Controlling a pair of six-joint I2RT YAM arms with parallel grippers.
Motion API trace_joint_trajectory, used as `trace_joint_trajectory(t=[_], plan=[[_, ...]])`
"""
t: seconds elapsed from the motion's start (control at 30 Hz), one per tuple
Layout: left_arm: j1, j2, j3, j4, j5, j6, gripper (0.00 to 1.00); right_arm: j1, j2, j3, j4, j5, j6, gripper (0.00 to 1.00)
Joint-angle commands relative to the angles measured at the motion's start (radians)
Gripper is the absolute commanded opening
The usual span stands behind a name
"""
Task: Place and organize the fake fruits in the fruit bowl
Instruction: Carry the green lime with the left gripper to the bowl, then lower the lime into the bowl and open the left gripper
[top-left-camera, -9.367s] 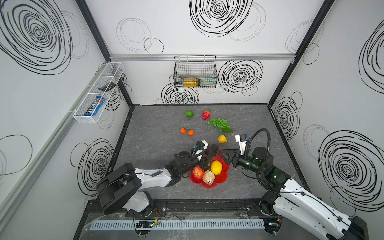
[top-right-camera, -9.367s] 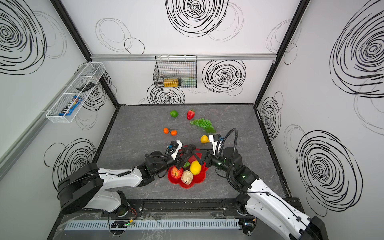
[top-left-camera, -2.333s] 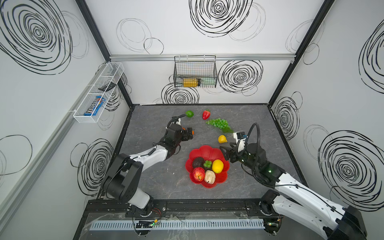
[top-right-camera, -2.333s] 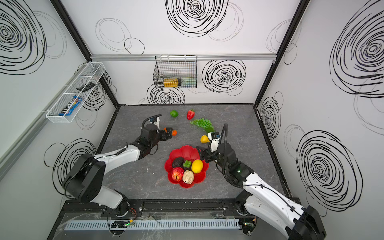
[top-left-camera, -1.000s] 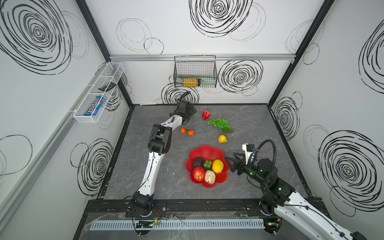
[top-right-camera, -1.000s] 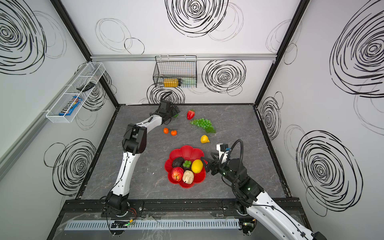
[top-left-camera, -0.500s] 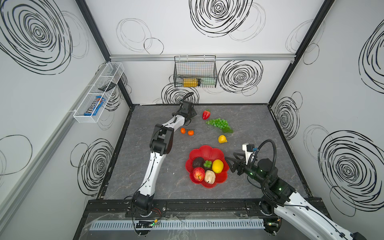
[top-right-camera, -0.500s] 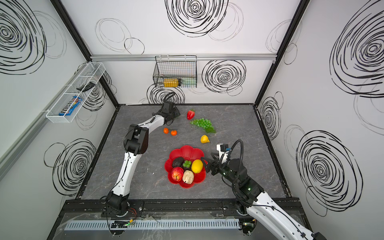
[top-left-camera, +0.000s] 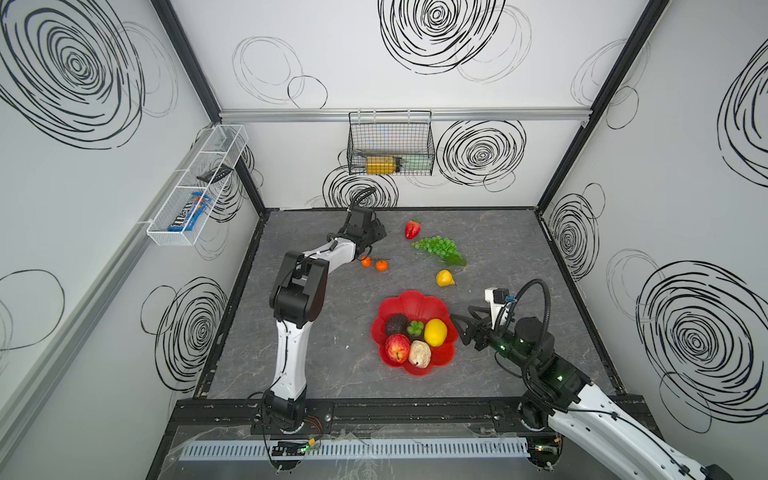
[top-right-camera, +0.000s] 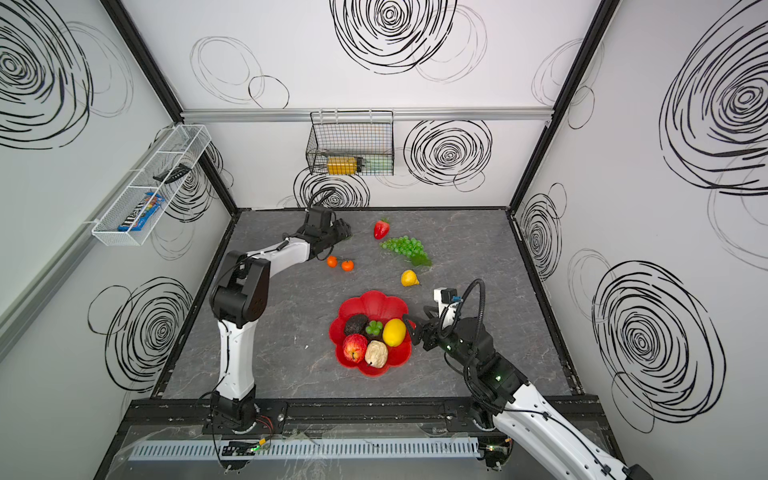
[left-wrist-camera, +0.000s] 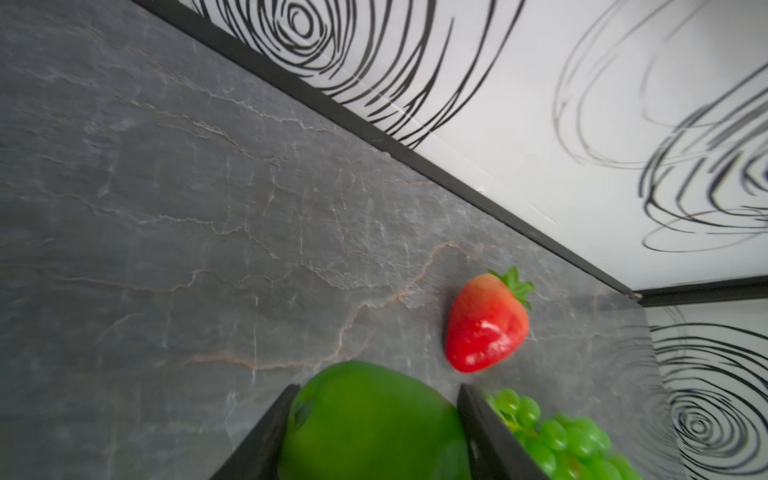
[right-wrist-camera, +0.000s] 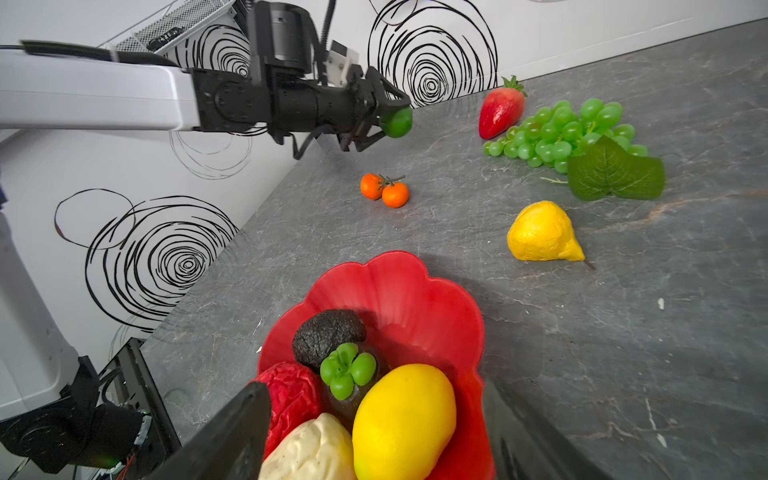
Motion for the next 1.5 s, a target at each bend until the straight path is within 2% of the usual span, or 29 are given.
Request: trace_joint_trajectory(t=[0.0, 0.13, 0.33, 0.47, 0.63, 0.77, 1.13, 1.47], plan=[[-0.014, -0.163, -0.141, 0.125, 0.027, 0.031, 0.56, -0.005, 0.006, -0.005, 0.029, 0.001, 0.017, 0.84], [-0.068, -0.361, -0.332, 0.068, -0.02, 0.091, 0.56, -0.005, 0.016, -0.012, 0.045, -0.01, 0.021, 0.84], [-0.204, -0.591, -0.514, -0.137, -0.106, 0.171, 0.56, -0.007, 0.016, -0.032, 0.072, -0.03, 0.024, 0.84], [-0.294, -0.755, -0.656, -0.234, -0.138, 0.152, 0.56, -0.007, 0.013, -0.039, 0.076, -0.036, 0.028, 0.84], [-0.419, -0.904, -0.734, -0.405, -0.205, 0.125, 0.57, -0.007, 0.012, -0.052, 0.087, -0.047, 0.03, 0.84], [-0.471, -0.949, -0.77, -0.496, -0.237, 0.109, 0.57, -0.007, 0.025, -0.053, 0.094, -0.039, 0.03, 0.83], [-0.489, -0.89, -0.812, -0.409, -0.176, 0.109, 0.58, -0.007, 0.029, -0.043, 0.093, -0.029, 0.033, 0.84], [-0.485, -0.875, -0.841, -0.373, -0.147, 0.101, 0.62, -0.007, 0.031, -0.052, 0.092, -0.026, 0.038, 0.84]])
